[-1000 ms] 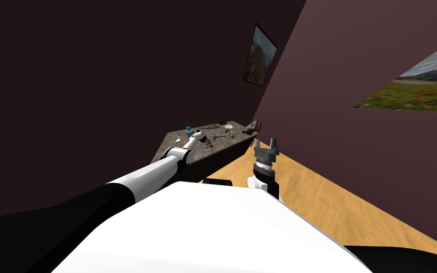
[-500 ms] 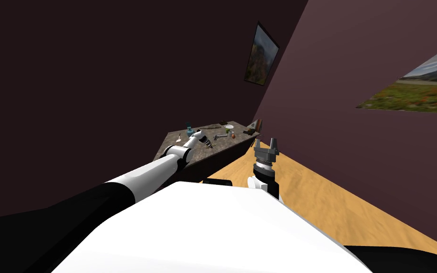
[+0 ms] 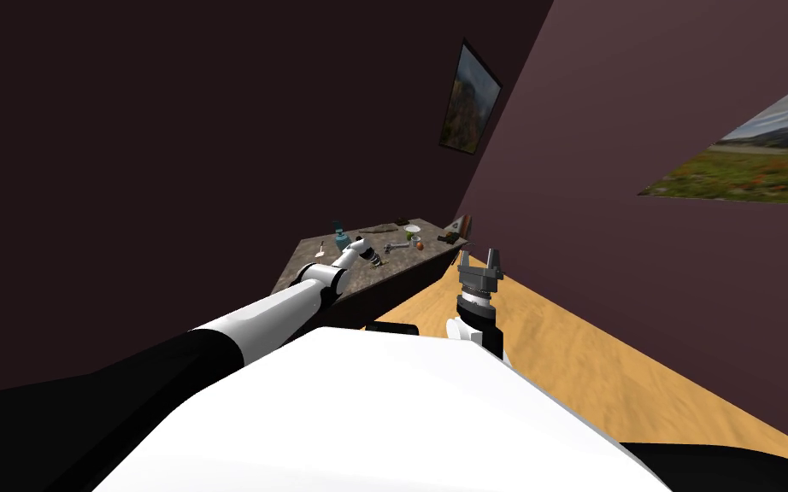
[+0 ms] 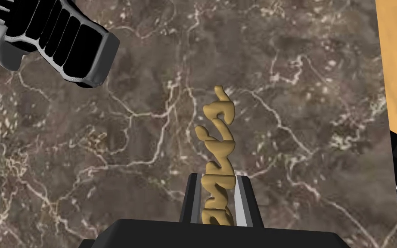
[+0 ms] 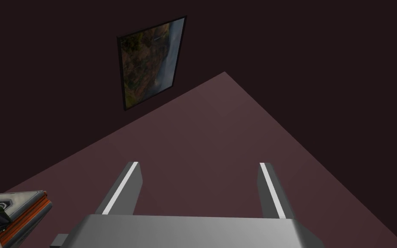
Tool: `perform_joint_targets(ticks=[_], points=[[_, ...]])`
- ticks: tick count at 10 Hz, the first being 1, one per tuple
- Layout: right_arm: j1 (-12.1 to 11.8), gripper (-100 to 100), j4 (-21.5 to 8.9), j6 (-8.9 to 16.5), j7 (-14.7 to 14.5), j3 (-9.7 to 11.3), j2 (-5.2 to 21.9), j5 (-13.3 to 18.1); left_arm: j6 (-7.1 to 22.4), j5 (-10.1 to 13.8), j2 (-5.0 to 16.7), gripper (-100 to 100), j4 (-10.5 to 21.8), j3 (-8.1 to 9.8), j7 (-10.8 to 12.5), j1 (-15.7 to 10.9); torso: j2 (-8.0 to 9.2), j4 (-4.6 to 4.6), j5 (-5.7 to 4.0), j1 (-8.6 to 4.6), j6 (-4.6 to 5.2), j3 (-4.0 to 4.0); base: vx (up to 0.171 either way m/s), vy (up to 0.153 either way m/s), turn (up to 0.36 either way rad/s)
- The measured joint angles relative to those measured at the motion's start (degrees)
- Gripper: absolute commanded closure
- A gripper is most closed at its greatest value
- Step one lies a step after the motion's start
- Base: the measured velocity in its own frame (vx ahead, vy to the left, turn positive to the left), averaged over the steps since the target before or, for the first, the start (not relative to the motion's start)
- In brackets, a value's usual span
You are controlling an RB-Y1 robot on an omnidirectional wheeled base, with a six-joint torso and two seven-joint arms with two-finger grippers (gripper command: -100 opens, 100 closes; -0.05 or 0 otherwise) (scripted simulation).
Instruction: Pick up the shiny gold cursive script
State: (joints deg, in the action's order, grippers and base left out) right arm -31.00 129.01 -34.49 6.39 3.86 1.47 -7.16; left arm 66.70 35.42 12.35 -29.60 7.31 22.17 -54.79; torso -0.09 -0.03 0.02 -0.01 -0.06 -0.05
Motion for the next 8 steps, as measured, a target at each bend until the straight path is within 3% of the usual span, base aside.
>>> perform_joint_targets(ticks=[2, 3, 4, 6, 7, 8], points=[[0.0, 0, 0.0, 0.0, 0.0, 0.0, 0.0, 0.0, 0.0, 0.0, 0.0, 100, 0.0, 0.00, 0.0, 0.0, 0.00, 0.00, 0.00, 0.01, 0.00, 0.00, 0.000, 0.000, 0.000], [0.0, 0, 0.0, 0.0, 0.0, 0.0, 0.0, 0.0, 0.0, 0.0, 0.0, 0, 0.0, 0.00, 0.0, 0.0, 0.00, 0.00, 0.00, 0.01, 0.00, 0.00, 0.000, 0.000, 0.000], [0.0, 0, 0.0, 0.0, 0.0, 0.0, 0.0, 0.0, 0.0, 0.0, 0.0, 100, 0.0, 0.00, 0.0, 0.0, 0.00, 0.00, 0.00, 0.01, 0.00, 0.00, -0.010, 0.000, 0.014], [0.0, 0, 0.0, 0.0, 0.0, 0.0, 0.0, 0.0, 1.1, 0.1, 0.4, 100, -1.1, -0.10, 0.5, -0.2, 0.10, 0.05, 0.00, 0.05, -0.03, 0.07, -0.032, 0.012, 0.028], [0.0, 0, 0.0, 0.0, 0.0, 0.0, 0.0, 0.0, 2.6, 0.0, 0.6, 100, -3.5, -0.32, 1.3, 0.4, 0.17, 0.06, 0.01, 0.09, -0.03, 0.11, -0.016, 0.010, 0.005], [0.0, 0, 0.0, 0.0, 0.0, 0.0, 0.0, 0.0, 3.0, 0.0, 0.7, 0, -3.9, -0.35, 1.5, 0.5, 0.12, 0.04, 0.01, 0.06, -0.01, 0.08, 0.000, 0.000, 0.000]])
